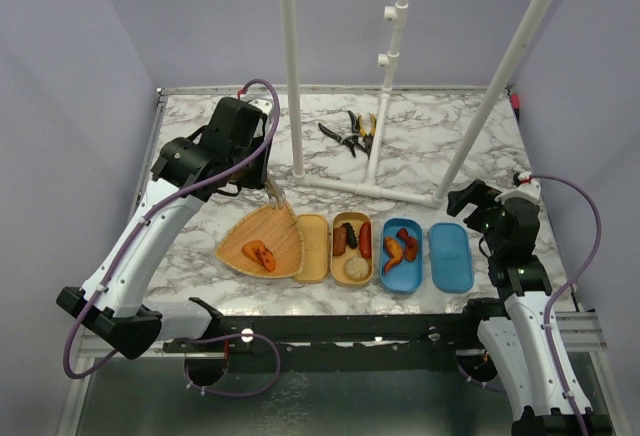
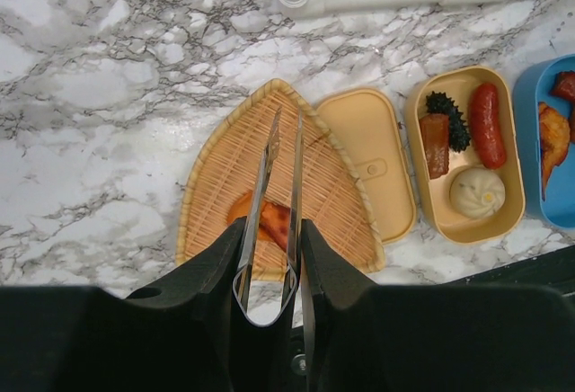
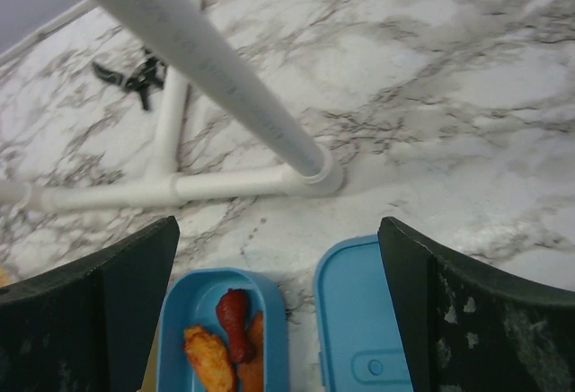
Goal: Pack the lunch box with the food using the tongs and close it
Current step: Move the plate to the center of the board.
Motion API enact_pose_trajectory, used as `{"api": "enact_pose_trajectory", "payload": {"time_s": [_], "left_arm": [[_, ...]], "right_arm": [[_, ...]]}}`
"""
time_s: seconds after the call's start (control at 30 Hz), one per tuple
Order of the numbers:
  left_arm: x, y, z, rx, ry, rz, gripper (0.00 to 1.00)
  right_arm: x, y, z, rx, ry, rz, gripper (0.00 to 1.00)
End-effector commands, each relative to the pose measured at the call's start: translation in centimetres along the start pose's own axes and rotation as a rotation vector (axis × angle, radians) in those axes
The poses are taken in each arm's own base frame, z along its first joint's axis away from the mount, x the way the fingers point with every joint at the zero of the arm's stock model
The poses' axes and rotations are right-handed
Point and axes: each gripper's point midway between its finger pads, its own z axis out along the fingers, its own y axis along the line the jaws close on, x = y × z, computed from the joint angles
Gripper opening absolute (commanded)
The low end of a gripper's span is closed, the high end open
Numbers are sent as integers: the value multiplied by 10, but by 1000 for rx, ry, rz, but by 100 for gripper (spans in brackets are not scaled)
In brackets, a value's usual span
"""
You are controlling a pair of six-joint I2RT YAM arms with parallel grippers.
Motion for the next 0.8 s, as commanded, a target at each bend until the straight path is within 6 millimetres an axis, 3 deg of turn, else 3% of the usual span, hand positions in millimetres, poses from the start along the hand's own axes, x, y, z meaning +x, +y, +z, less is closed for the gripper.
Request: {"api": "enact_pose_trajectory", "payload": {"time_s": [0.0,0.23,0.37,0.5,0.77], "left_arm": [[6,-5,13,22,31,-4,28],[-11,2,6,-11,-45,11,27],[-16,1,7,-5,-55,20,27],[-16,-2,13,9,-53,31,27],[-22,-2,11,13,-79,38,27]], "right_arm": [[11,52,-11,-312,68,-37,94],[29,97,-39,-609,148,40,82],[41,96,-36,-630,171,74,77],[54,112,-32,-666,216,63,75],[95,184,-22,-681,307,-65,74]]}}
